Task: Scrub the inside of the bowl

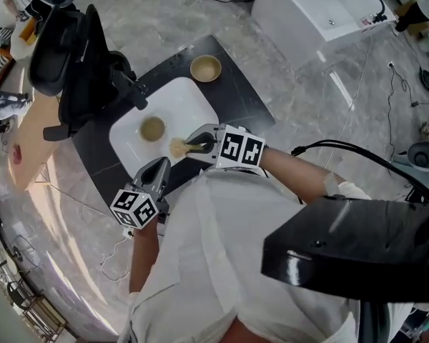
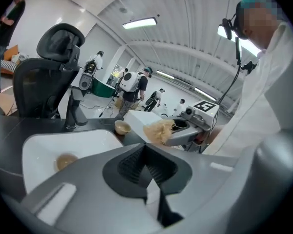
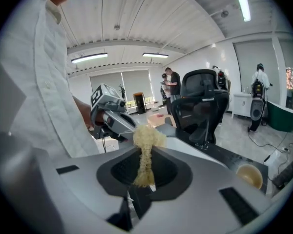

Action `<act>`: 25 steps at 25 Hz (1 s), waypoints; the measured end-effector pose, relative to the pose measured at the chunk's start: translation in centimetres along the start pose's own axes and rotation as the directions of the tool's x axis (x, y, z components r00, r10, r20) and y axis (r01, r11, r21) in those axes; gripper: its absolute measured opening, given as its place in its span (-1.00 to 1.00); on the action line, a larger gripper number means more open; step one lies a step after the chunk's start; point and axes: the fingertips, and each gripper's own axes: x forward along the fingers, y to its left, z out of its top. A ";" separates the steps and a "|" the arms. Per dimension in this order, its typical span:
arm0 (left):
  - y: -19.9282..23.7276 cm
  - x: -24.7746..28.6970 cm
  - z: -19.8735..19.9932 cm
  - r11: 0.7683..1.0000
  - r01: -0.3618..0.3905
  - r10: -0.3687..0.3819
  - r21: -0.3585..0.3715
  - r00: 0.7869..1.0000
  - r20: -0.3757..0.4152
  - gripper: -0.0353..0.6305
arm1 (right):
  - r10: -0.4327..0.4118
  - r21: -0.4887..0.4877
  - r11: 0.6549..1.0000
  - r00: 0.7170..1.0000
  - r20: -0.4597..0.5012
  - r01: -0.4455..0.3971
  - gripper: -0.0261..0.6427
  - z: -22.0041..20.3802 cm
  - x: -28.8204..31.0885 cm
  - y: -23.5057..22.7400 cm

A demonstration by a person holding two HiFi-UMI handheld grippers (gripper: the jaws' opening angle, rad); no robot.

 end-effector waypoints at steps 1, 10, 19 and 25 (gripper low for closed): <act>-0.7 -0.2 0.1 1.000 0.010 -0.010 0.016 1.000 0.005 -0.88 | 0.009 -0.011 1.000 1.000 0.001 -0.009 -0.78 0.2 0.2 0.4; -3.9 -3.2 1.0 0.995 0.075 -0.082 0.058 0.990 0.114 -0.88 | 0.035 -0.061 0.998 0.999 0.025 -0.034 -0.78 1.9 1.0 3.5; -4.0 -5.8 -0.9 0.994 0.068 -0.077 0.083 0.991 0.111 -0.88 | 0.040 -0.088 0.995 0.999 0.023 -0.038 -0.78 2.4 2.3 6.7; -3.9 -7.1 -1.3 0.987 0.086 -0.098 0.132 0.992 0.085 -0.88 | -0.005 -0.077 0.997 1.000 0.019 0.006 -0.78 2.5 3.2 7.7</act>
